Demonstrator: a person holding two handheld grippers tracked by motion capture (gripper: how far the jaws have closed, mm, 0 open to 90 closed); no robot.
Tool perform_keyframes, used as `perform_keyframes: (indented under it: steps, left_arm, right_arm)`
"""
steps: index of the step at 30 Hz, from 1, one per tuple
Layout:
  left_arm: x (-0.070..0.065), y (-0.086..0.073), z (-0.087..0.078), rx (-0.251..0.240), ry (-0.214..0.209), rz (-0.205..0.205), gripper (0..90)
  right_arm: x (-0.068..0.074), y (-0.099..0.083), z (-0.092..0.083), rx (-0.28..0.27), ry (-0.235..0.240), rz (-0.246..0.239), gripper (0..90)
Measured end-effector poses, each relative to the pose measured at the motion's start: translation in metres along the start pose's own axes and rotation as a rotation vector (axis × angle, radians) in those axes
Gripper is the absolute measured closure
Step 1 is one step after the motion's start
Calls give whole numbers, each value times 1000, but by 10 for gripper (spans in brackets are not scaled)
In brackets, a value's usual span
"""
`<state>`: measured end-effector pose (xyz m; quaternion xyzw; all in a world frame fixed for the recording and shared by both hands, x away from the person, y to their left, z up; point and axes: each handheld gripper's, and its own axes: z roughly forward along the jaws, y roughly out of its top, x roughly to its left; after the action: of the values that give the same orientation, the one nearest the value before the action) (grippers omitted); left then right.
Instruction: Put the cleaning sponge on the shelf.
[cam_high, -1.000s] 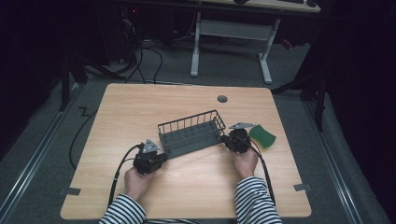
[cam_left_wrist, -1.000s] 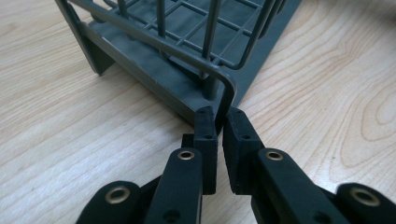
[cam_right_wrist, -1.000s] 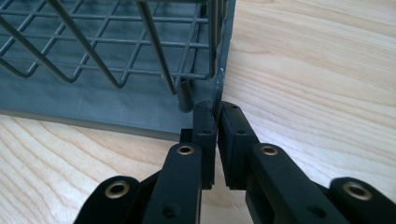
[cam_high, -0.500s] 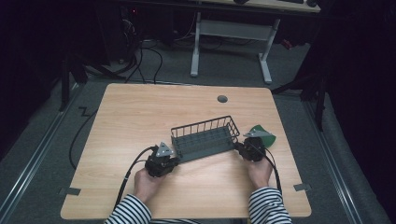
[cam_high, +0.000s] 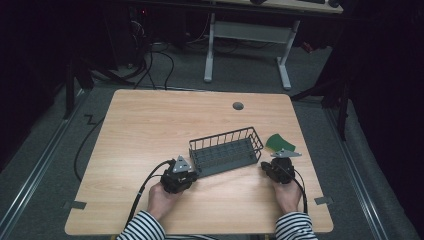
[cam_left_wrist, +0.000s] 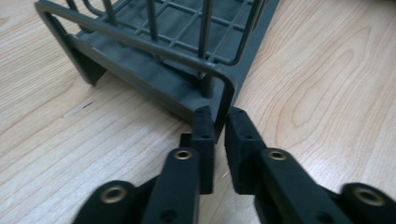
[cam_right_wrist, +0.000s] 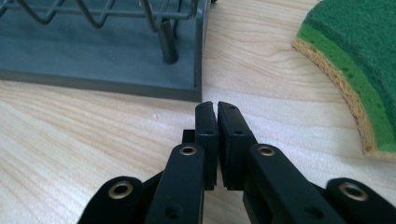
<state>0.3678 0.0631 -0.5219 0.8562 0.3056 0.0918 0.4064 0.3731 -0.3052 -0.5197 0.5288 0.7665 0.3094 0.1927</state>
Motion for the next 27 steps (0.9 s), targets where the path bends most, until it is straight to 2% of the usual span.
perform_keyframes:
  steps: [3,5,10,14,16,21,23,25,27]
  left_arm:
    - [2,-3,-3,5,15,-10,682]
    - [4,-6,-6,11,32,-20,567]
    - [15,-13,-18,31,94,-57,407]
    - [33,-22,-27,63,166,-88,375]
    - [42,-28,-30,79,211,-104,368]
    - [61,-38,-41,57,273,-149,342]
    - [66,-42,-42,34,290,-165,334]
    - [69,-45,-41,2,297,-161,311]
    - [70,-45,-41,-1,300,-166,304]
  right_arm:
    - [0,-2,-1,-5,1,7,790]
    - [-1,-3,-2,-9,-4,14,725]
    - [-4,-4,-9,-27,2,29,611]
    - [-10,-4,-17,-55,-25,23,508]
    - [-16,-4,-21,-74,-34,35,492]
    - [-31,-2,-32,-116,-58,70,441]
    - [-39,0,-34,-104,-65,82,418]
    - [-46,4,-36,-106,-73,88,396]
    - [-53,10,-37,-100,-80,85,374]
